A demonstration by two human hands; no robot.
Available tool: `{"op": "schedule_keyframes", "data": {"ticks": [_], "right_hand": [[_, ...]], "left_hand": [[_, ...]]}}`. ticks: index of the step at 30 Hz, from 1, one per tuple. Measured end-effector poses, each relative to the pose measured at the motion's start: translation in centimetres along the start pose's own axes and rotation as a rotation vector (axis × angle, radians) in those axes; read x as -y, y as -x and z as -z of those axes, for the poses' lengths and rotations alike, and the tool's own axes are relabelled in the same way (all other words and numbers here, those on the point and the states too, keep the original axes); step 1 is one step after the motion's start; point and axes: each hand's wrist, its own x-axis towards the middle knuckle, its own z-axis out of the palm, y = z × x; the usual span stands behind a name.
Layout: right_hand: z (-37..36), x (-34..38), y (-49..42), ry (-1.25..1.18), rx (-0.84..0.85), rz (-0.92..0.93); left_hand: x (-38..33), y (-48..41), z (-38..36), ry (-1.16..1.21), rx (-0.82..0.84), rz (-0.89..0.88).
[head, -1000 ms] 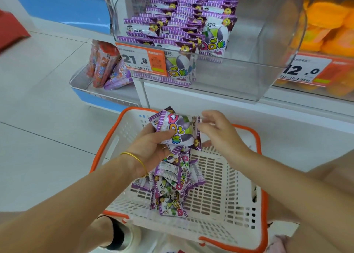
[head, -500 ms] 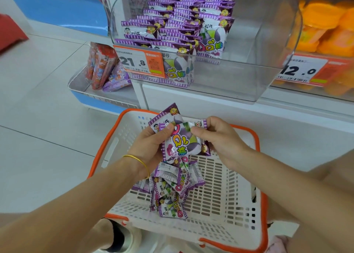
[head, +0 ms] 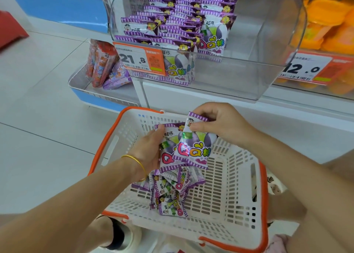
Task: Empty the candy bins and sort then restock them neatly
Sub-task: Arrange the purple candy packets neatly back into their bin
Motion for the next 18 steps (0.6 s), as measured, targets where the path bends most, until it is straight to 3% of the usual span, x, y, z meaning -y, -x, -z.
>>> {"op": "schedule_keyframes", "data": {"ticks": [6, 11, 15, 18], "right_hand": [[-2.6, -1.5, -1.4, 0.144, 0.039, 0.084], [-4.6, -2.2, -2.0, -0.032, 0.081, 0.044], [-6.4, -7.3, -3.7, -0.166, -0.193, -0.216], [-8.6, -14.8, -3.4, 0.103, -0.015, -0.520]], "left_hand": [[0.3, 0.5, 0.4, -0.100, 0.243, -0.021], [0.9, 0.0, 1.3, -0.295, 0.120, -0.112], [1.7, -1.8, 4.0, -0.336, -0.039, -0.067], [1.8, -2.2, 5.8, -0.256, -0.187, -0.020]]}}
